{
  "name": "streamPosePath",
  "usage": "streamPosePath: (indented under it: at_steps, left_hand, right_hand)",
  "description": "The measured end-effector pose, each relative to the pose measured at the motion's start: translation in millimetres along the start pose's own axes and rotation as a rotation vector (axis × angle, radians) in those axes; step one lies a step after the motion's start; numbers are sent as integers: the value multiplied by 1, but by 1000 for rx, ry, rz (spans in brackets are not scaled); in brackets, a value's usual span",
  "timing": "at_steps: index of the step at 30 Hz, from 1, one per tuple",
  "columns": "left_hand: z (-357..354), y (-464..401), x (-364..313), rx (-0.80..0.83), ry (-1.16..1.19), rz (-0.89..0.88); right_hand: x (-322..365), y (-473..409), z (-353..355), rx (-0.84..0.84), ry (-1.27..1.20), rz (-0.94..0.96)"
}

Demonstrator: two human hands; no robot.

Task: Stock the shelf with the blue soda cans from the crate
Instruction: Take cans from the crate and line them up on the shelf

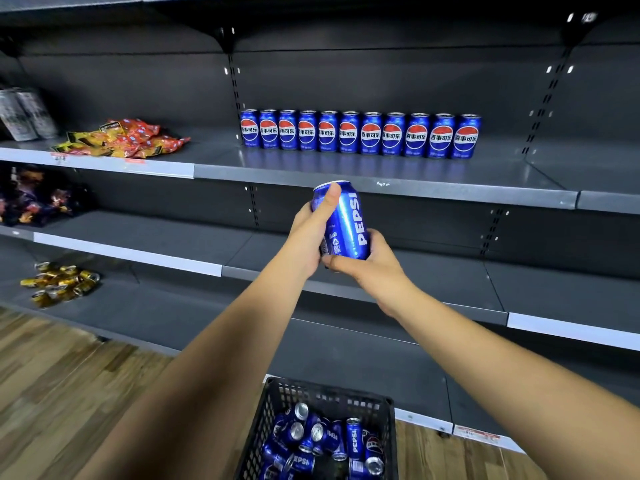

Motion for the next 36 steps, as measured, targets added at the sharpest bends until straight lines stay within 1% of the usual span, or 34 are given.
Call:
streamPosePath:
  at_steps: [2, 4, 6, 8, 10, 12, 14, 16, 18, 20, 22, 24, 28, 30, 33, 36]
  left_hand:
    - [1, 0, 1, -53, -44, -22]
    - [1, 0, -1, -82, -21, -66]
    - [0, 0, -3, -90, -2, -96]
    - [0, 1, -3, -103, 5, -99]
    - [0, 2, -3, -116, 10, -90]
    - [-3, 4, -4, -82, 43, -73]
    - [-12, 5, -3, 12, 93, -37]
    - [-19, 6, -3, 95, 117, -2]
    - [-23, 8, -1, 134, 96, 18]
    - [-26, 11, 2, 138, 64, 29]
    - [-29, 14, 4, 106, 41, 18]
    - [-32, 14, 2, 56, 21, -26]
    - [-41, 18, 2, -27, -27, -131]
    - [-46, 21, 6, -54, 10, -141]
    - [-49, 24, 4, -77, 72, -137]
    - [-44, 18, -2, -67, 83, -129]
  right_hand:
    - [9, 2, 7, -85, 146, 83]
    - [16, 3, 13, -138, 247, 147]
    - [19, 4, 14, -133, 305, 176]
    - [19, 7, 15, -102, 315, 166]
    - [18, 10, 13, -35, 246, 124]
    - [16, 11, 9, 73, 90, 76]
    - [12, 11, 8, 162, -109, 26]
    - [6, 11, 6, 228, -248, -36]
    - [0, 15, 1, 297, -314, -99]
    - [-2, 18, 0, 314, -320, -117]
    - [1, 19, 8, 253, -269, -77]
    - [5, 20, 23, 146, -166, -7]
    - [9, 25, 53, -92, 129, 94]
    - [16, 26, 61, -189, 261, 159]
    - [27, 29, 61, -244, 344, 251]
    - [26, 23, 56, -205, 372, 226]
Point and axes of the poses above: each hand's wrist, its own y-axis away from the middle knuckle, its own z-axis out of the back of the hand, x = y × z, the point moved 10 cm from there along -y, towards the middle knuckle, and after that the axes turned 1 degree about -z, right-handed, at the moved point
